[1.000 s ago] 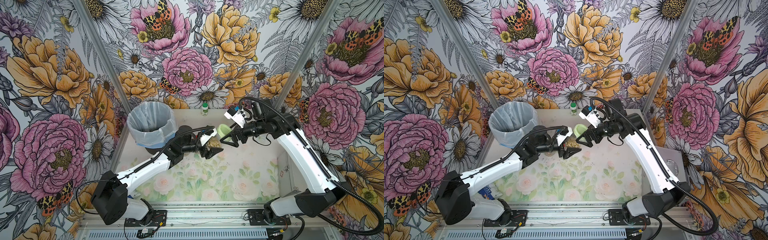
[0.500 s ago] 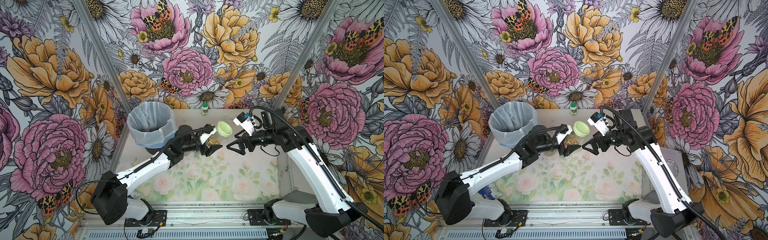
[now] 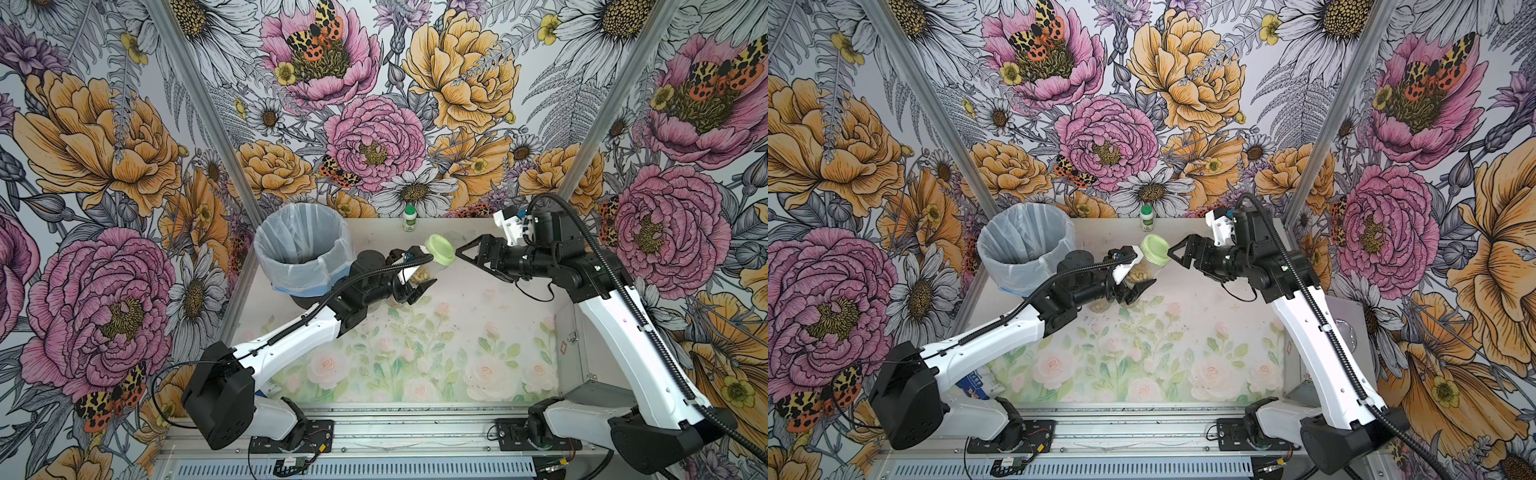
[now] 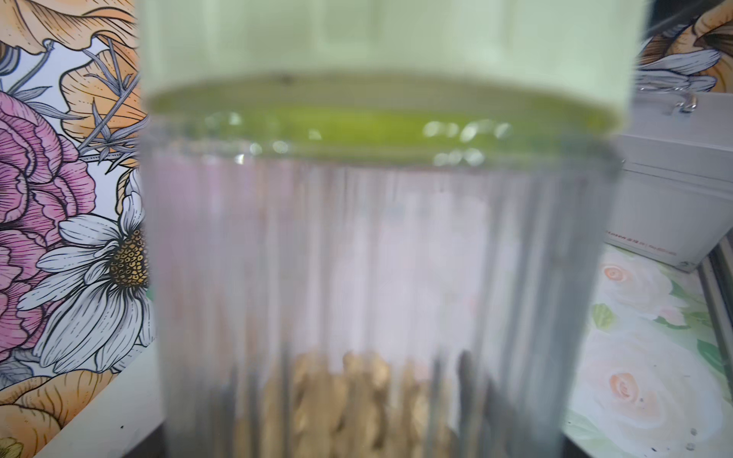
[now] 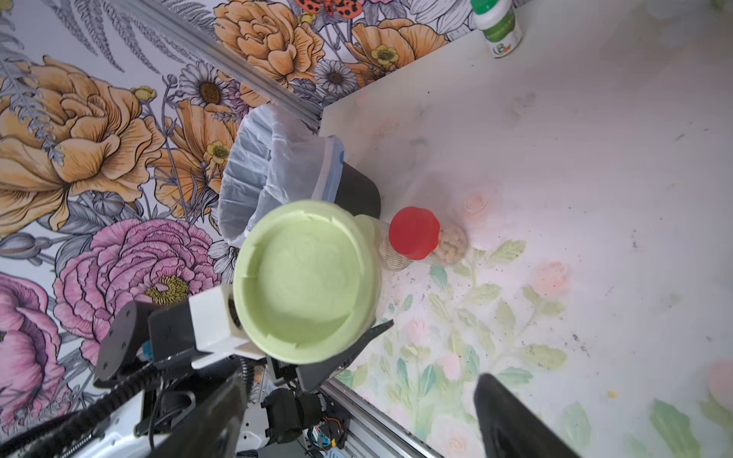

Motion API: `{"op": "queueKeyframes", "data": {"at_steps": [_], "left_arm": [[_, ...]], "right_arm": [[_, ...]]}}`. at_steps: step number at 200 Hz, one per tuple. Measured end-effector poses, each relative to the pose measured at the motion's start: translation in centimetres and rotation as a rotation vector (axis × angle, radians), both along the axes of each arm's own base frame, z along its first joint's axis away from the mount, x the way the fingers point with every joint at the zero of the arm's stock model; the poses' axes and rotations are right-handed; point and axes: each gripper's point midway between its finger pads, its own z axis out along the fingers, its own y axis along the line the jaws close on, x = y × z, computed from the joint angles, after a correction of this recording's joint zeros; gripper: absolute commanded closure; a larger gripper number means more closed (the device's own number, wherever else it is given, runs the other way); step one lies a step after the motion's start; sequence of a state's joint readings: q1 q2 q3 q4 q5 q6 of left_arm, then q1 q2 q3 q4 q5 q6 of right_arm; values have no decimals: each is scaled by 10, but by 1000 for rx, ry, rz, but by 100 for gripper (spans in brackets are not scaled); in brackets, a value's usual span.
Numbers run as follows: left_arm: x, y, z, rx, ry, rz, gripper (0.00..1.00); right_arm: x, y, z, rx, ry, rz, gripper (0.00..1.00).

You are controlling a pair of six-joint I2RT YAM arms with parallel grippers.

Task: Empty moldy peanuts from jars
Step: Unscrew the lid from the jar.

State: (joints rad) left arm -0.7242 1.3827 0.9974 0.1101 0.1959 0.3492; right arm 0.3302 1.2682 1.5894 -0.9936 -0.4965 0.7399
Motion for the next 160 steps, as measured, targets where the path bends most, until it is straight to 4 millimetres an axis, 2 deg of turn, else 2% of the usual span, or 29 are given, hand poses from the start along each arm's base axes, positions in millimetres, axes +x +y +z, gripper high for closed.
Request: {"op": "queueKeyframes", "data": {"at_steps": [42,70,119,160], "left_arm": [[-1,-2,-3,40,-20,20,65],[-4,-11,-4,62,-28,8,65],[-4,-12,-6,77,-33,12,65],[-1,-11,-8,99,-37,20,65]], "right_arm": [[26,6,15,31,23,-70,7],[36,14,11,27,45,-75,7],[43,17,1,-8,70,-80,6],[39,21,-3,-19,84,-67,5]]}}
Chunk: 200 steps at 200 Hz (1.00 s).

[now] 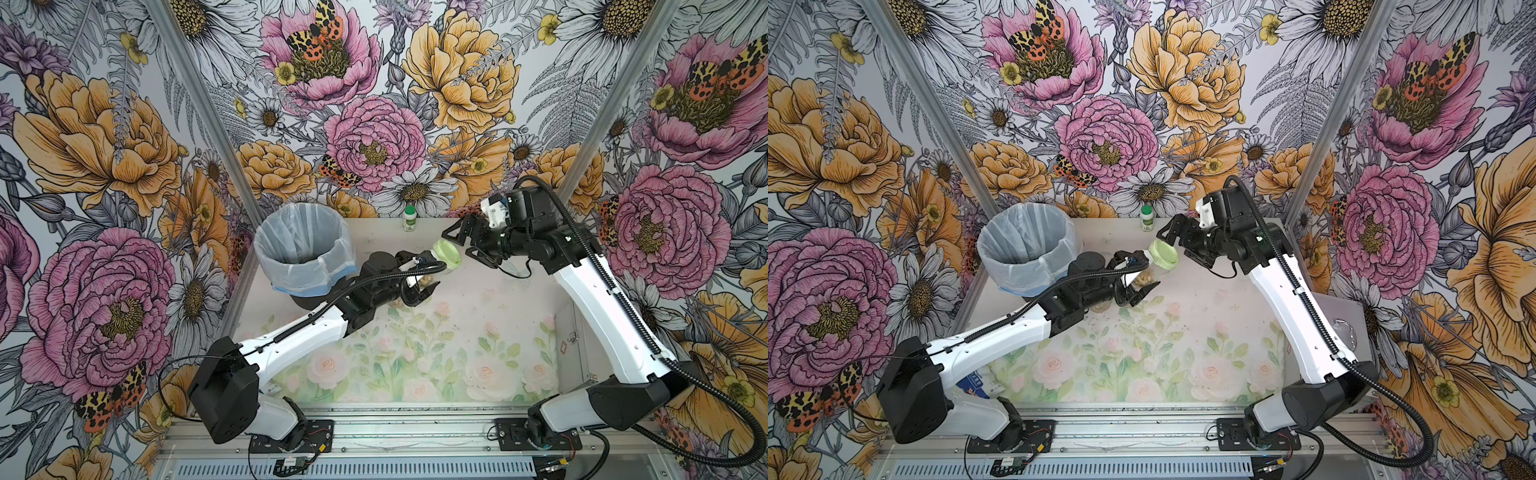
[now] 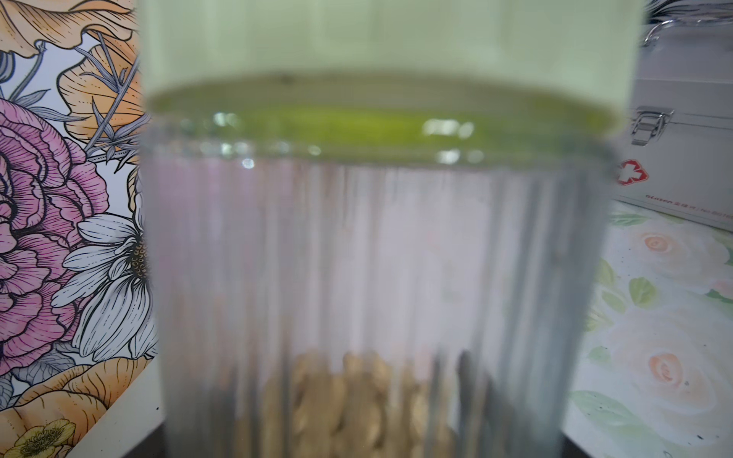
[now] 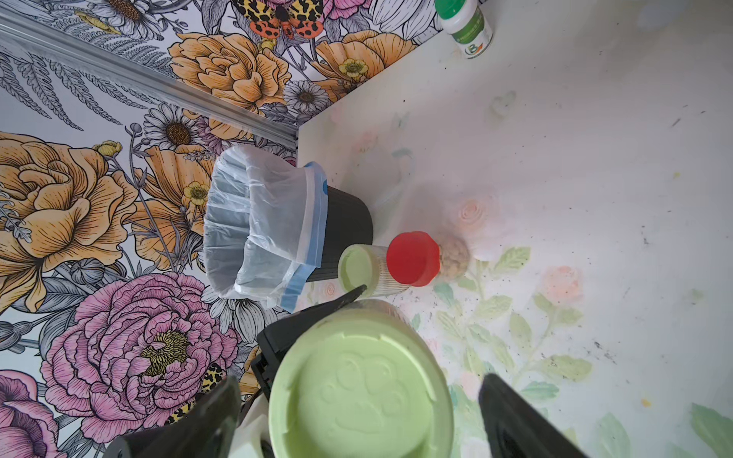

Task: Empty moldy peanuts from jars
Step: Unscrew the lid from the jar.

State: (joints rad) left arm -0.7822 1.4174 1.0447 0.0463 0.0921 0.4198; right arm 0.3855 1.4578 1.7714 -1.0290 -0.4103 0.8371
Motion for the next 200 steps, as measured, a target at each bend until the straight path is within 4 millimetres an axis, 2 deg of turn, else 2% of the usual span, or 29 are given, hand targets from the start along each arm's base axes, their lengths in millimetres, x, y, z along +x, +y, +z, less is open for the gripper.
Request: {"op": "queueKeyframes", "data": {"at_steps": [75,115,148,200], "left_arm": [[1,1,-1,20,-15,8,66],[1,1,-1,25,-22,10,67],[2,1,-1,27,-24,13,67],[2,2,-2,36,-19,16,68]], "right_arm": [[-2,6,-5,-28,0,11,5],[1,11,-15,-48,15,23,6],[3,18,-24,-60,34,39,10],[1,22,-24,-73,19,67,20]]}}
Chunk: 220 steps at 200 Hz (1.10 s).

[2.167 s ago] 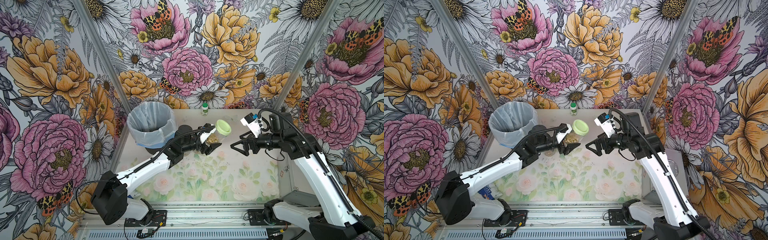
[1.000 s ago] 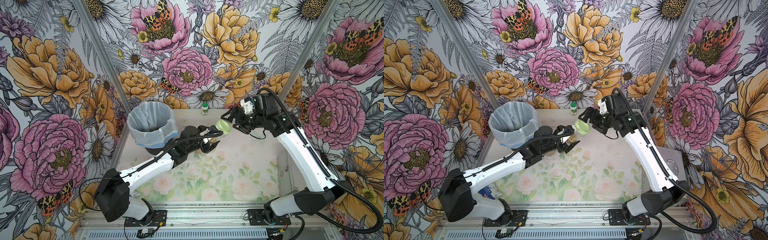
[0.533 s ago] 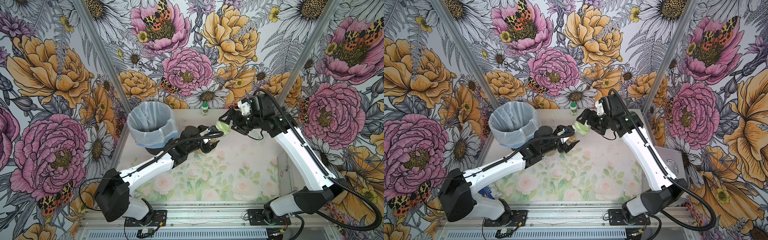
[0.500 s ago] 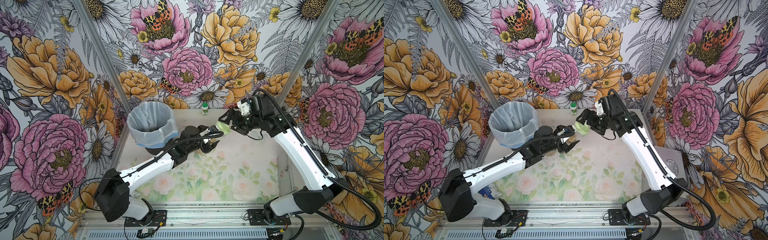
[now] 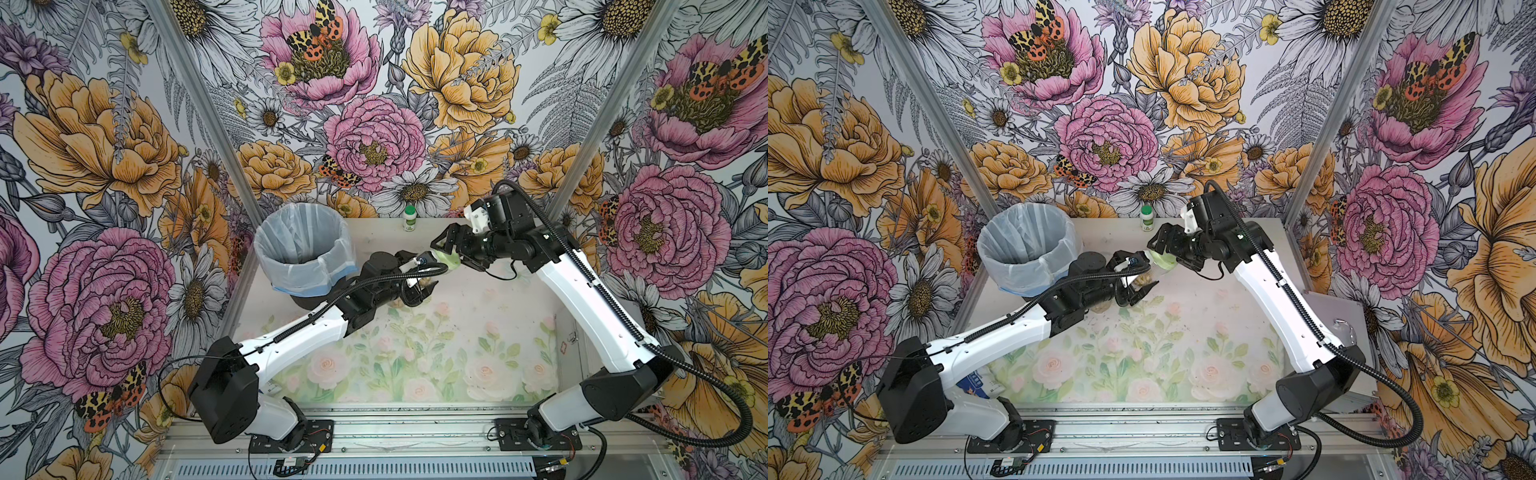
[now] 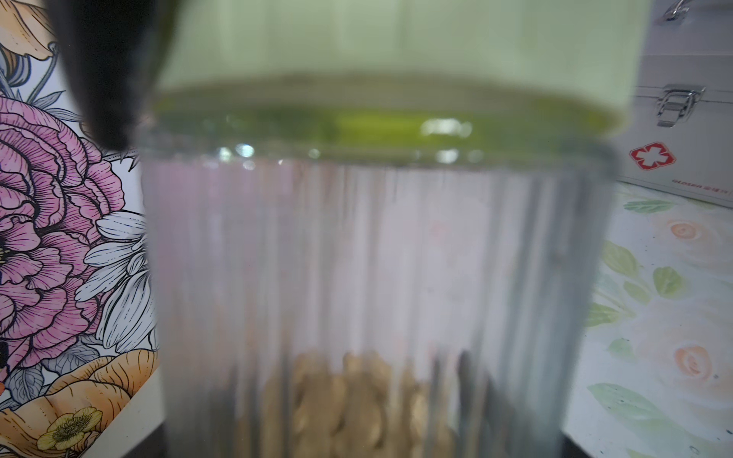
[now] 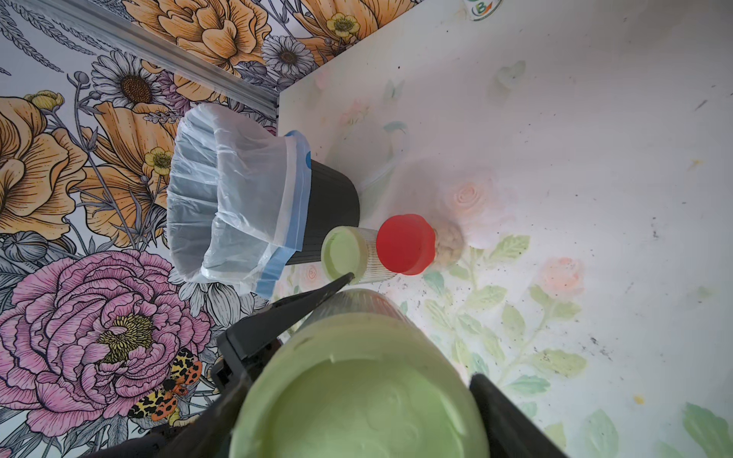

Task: Empty moldy peanuts from jars
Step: Unscrew the lid from the jar.

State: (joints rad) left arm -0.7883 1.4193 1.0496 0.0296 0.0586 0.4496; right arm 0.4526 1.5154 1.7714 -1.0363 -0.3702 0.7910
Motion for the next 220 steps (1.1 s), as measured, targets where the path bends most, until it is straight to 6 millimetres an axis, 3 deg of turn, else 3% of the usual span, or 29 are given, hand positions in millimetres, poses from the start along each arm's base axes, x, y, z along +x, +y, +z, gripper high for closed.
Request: {"op": "queueKeyframes", "data": {"at_steps": [61,134,220], "left_arm": [[-3,0,0,-45,60,-49,68],[-22,7,9,-141,158,-149,68],[-34,16,20,-197,197,-195,69]], "right_arm": [[-5,5,2,-28,-72,120,28],[-20,18,15,-45,-238,362,23],[-30,26,25,-19,-320,475,18]]}}
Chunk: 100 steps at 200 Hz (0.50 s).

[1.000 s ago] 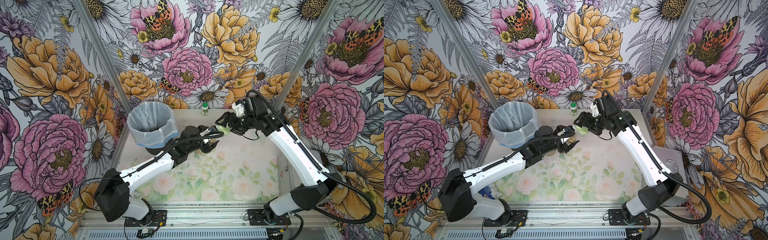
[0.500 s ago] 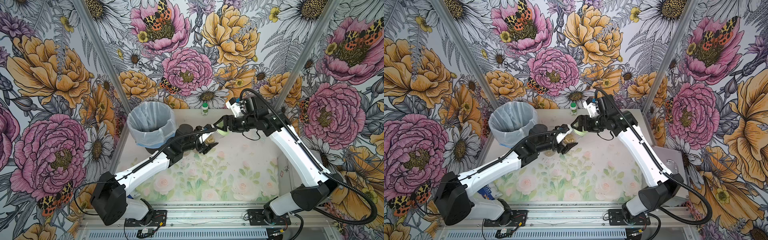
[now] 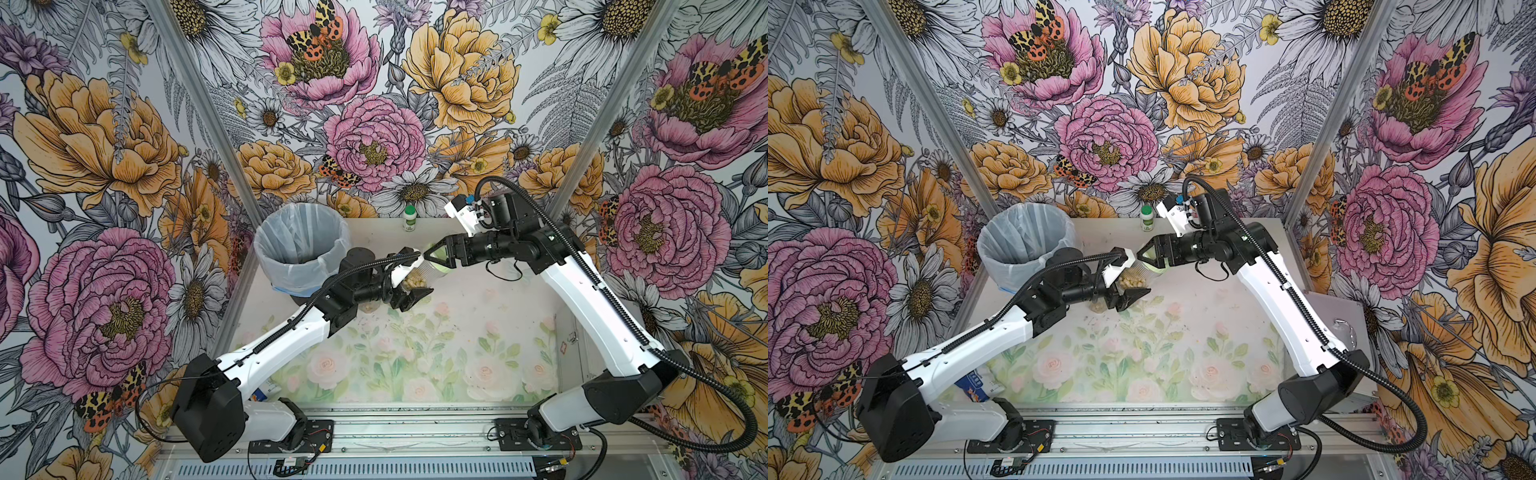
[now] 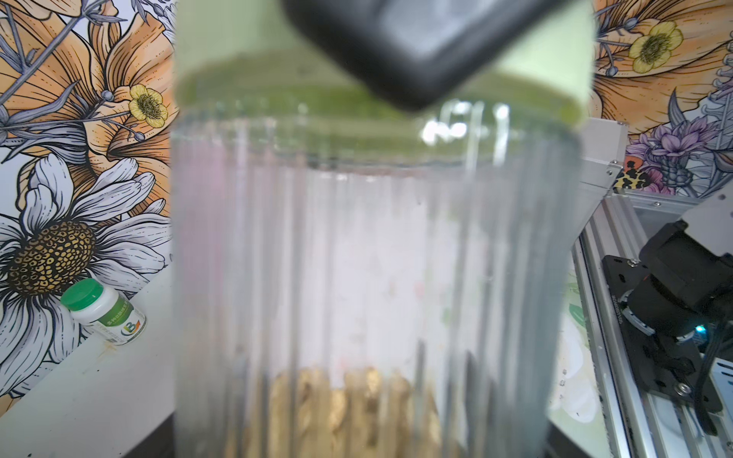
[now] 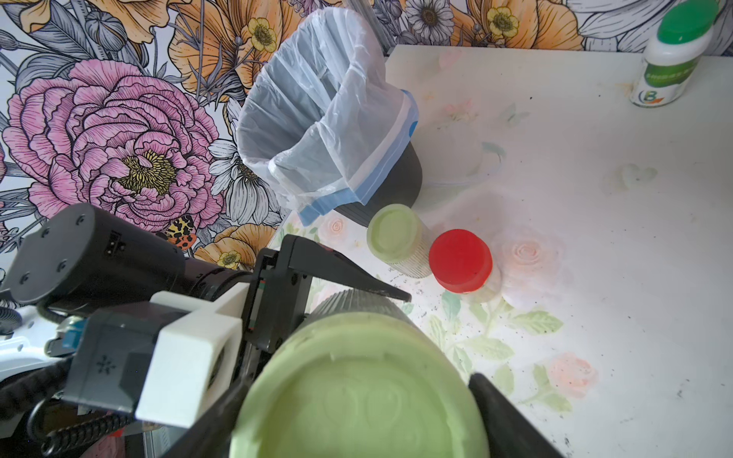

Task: Empty moldy peanuts from jars
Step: Unscrew the lid from the jar.

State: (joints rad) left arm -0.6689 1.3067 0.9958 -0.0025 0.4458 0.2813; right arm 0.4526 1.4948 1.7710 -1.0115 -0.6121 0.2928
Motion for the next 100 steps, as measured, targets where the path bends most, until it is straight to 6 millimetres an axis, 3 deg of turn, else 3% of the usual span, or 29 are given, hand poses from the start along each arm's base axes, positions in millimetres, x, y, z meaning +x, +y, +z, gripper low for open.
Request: {"op": "queueKeyframes", "data": {"at_steps": [100], "left_arm": [[-2,2,14,-53,-16,-14,72]], "right_arm": [[-15,3,1,25,3,70,14]]}}
